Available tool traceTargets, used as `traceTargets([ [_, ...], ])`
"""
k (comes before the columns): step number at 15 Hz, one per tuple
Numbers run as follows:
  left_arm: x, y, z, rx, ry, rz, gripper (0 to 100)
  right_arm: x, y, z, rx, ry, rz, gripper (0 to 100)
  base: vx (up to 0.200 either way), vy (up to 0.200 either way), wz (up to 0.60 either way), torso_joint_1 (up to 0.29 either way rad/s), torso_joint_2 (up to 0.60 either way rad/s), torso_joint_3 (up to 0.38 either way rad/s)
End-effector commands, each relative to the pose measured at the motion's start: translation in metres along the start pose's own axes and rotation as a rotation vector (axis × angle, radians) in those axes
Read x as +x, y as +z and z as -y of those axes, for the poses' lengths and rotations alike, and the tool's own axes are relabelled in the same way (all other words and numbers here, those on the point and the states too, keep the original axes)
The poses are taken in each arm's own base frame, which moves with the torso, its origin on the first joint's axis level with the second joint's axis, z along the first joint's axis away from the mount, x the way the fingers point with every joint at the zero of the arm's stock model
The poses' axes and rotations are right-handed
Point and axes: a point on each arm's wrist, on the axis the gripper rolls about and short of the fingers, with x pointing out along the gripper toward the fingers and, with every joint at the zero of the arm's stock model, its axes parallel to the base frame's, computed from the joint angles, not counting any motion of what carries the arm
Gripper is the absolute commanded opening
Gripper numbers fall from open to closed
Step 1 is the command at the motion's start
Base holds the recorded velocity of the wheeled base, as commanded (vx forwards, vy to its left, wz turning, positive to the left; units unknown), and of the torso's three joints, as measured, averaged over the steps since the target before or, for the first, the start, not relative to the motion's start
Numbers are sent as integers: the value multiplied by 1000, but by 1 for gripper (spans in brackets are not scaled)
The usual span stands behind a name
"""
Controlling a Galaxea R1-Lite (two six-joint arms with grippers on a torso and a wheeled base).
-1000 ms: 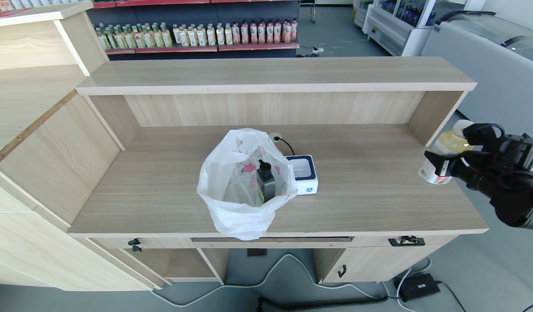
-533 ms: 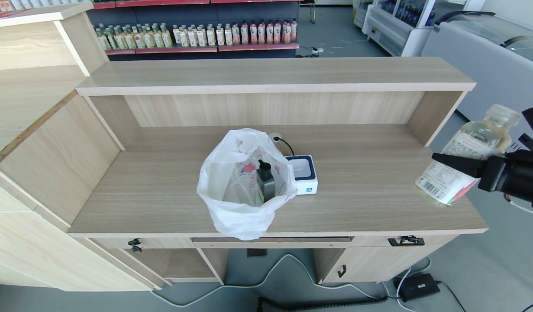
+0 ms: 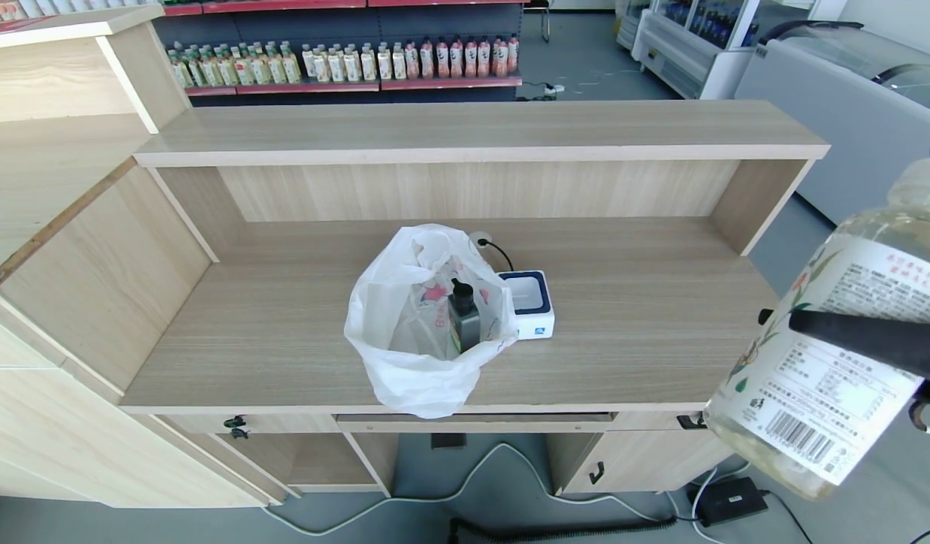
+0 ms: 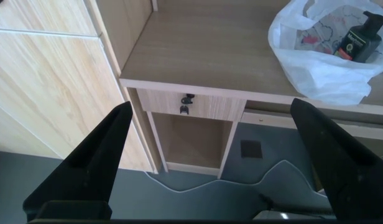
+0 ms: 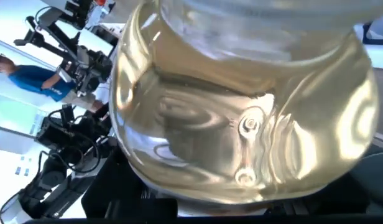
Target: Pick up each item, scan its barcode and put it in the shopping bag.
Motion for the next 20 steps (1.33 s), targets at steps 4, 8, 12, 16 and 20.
traceTargets([
  [4,0,0,0,-1,0,1,100,-11,31,-40,-73,138,84,0,0,0,0,0,0,0],
  [8,0,0,0,-1,0,1,100,-13,34,-44,-64,148,97,0,0,0,0,0,0,0],
  [12,0,0,0,-1,0,1,100,-8,47,-48,-57,168,113,0,0,0,0,0,0,0],
  [16,0,0,0,-1,0,1,100,-11,36,-51,-40,201,83,0,0,0,0,0,0,0],
  [20,0,0,0,-1,0,1,100,-12,26,-50,-29,207,60,0,0,0,0,0,0,0],
])
